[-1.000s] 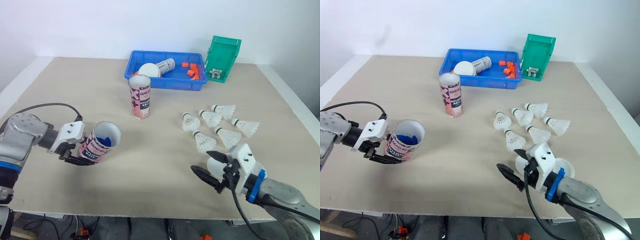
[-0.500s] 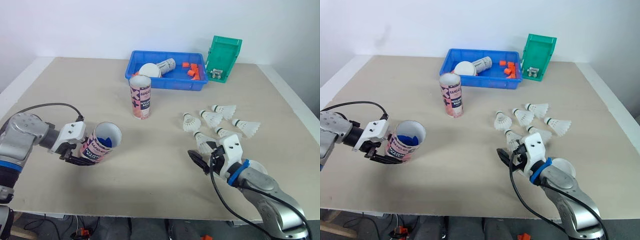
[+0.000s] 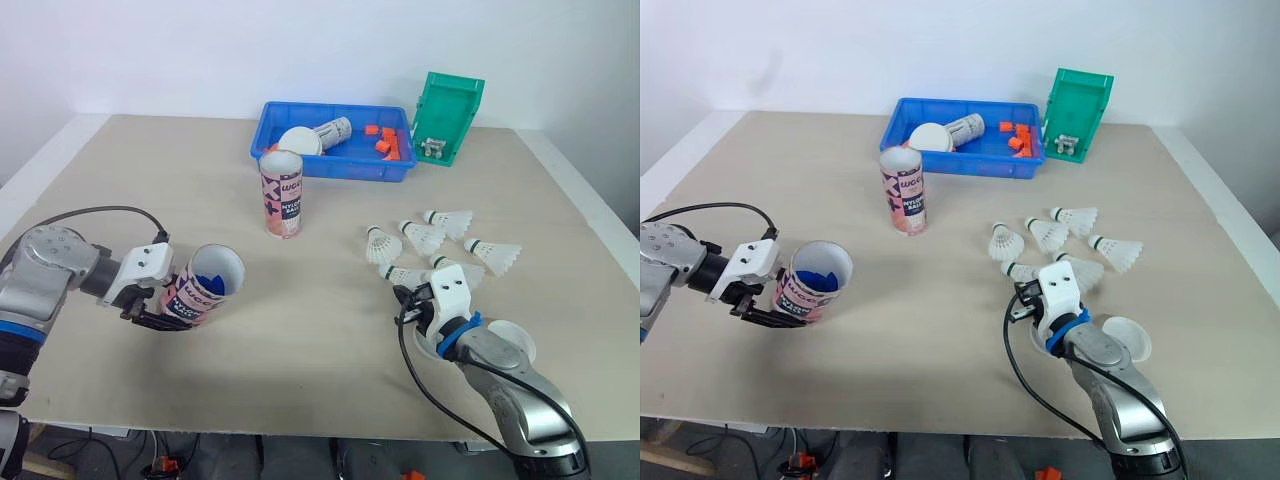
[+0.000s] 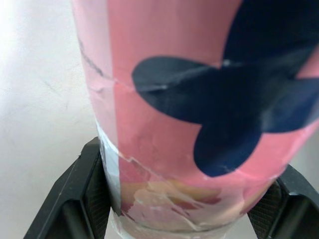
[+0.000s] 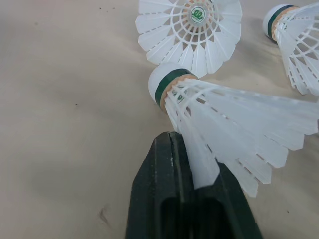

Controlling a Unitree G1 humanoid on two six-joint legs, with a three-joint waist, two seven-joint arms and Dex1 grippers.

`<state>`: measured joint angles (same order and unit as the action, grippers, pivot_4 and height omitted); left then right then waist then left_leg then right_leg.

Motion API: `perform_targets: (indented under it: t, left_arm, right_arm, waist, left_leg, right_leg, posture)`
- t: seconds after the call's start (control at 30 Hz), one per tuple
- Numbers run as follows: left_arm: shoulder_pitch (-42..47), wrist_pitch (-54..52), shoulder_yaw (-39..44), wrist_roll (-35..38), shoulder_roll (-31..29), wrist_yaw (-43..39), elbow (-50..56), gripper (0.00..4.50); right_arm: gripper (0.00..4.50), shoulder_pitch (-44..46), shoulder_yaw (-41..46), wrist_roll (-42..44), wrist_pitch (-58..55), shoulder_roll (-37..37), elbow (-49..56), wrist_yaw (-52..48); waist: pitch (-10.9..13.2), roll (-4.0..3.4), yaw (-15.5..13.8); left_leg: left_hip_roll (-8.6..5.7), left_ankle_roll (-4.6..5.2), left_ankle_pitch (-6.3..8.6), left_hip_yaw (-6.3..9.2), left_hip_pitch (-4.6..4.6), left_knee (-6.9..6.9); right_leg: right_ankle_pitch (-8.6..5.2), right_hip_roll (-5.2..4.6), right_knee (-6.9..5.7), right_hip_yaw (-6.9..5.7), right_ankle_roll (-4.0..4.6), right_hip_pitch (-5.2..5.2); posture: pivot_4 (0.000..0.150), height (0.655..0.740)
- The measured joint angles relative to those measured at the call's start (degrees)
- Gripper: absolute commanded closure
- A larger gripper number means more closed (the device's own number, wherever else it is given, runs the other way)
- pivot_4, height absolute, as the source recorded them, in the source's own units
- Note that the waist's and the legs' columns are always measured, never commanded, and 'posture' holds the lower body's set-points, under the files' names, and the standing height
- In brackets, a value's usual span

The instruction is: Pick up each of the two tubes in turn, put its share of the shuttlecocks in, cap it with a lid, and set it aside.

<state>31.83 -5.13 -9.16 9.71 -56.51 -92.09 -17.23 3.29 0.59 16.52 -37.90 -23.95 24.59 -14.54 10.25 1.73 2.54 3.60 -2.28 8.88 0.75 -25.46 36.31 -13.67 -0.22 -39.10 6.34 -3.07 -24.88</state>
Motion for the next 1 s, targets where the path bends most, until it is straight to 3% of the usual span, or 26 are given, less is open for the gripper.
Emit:
perform_targets:
  t: [0.3, 0.47, 0.6, 0.73, 0.87, 1.0]
  left_arm:
    - [0.46, 0.03, -0.27, -0.09, 1.03, -0.06, -0.06, 1.51]
    - [0.82, 0.1, -0.57, -0.27, 1.58, -0.03, -0.18, 1.51]
    - [1.23, 0.05, -1.08, -0.24, 1.9, -0.07, -0.17, 1.51]
    - [1.63, -0.3, -1.72, -0.18, 1.64, -0.23, -0.09, 1.51]
    - [2.5, -0.37, -3.4, -0.26, 1.09, -0.05, 0.01, 1.51]
    - [2.96, -0.6, -3.86, -0.04, 1.45, -0.28, 0.1, 1.51]
  right_arm:
    - [4.45, -0.5, 1.74, 0.37, 3.76, -4.17, 3.94, -6.29]
    - [4.45, 4.14, 1.25, 2.5, 8.76, -13.04, 6.83, -18.87]
    - [4.45, 12.08, -0.37, 4.74, 13.58, -16.77, 7.98, -28.82]
    - [4.45, 23.67, -7.65, 3.59, 17.93, -16.59, 5.87, -36.5]
    - [4.45, 41.1, -20.93, -5.88, 29.41, -11.13, -5.28, -45.56]
    - [4.45, 47.05, -25.76, -9.53, 36.3, -6.04, -14.95, -49.75]
  waist:
    - [-0.01, -0.05, -0.18]
    - [0.02, -0.16, -0.18]
    - [0.01, -0.15, -0.21]
    - [0.03, -0.19, -0.09]
    - [0.03, -0.24, -0.01]
    - [0.02, -0.23, -0.56]
  left_leg:
    - [-0.04, 0.02, -0.01, -0.02, 0.0, 0.01]
    - [-0.06, 0.07, -0.04, -0.09, 0.0, 0.04]
    - [-0.04, 0.09, -0.05, -0.08, 0.01, 0.04]
    - [-0.04, 0.09, -0.05, -0.14, 0.0, 0.04]
    - [-0.01, 0.13, -0.08, -0.18, 0.07, 0.03]
    - [-0.04, 0.14, -0.06, -0.22, -0.13, 0.02]
  right_leg:
    - [-0.02, -0.05, 0.0, 0.01, -0.03, 0.03]
    - [-0.01, -0.1, 0.0, 0.03, -0.05, 0.05]
    - [-0.02, -0.09, 0.0, -0.01, -0.05, 0.07]
    - [-0.01, -0.1, 0.0, 0.01, -0.06, 0.04]
    - [0.0, -0.09, -0.01, -0.03, -0.06, -0.01]
    - [-0.11, -0.16, 0.01, -0.03, -0.09, -0.03]
  posture:
    - [0.15, 0.7038]
    - [0.15, 0.7038]
    - [0.15, 0.7038]
    - [0.15, 0.7038]
    - [0.15, 0.7038]
    - [0.15, 0.7038]
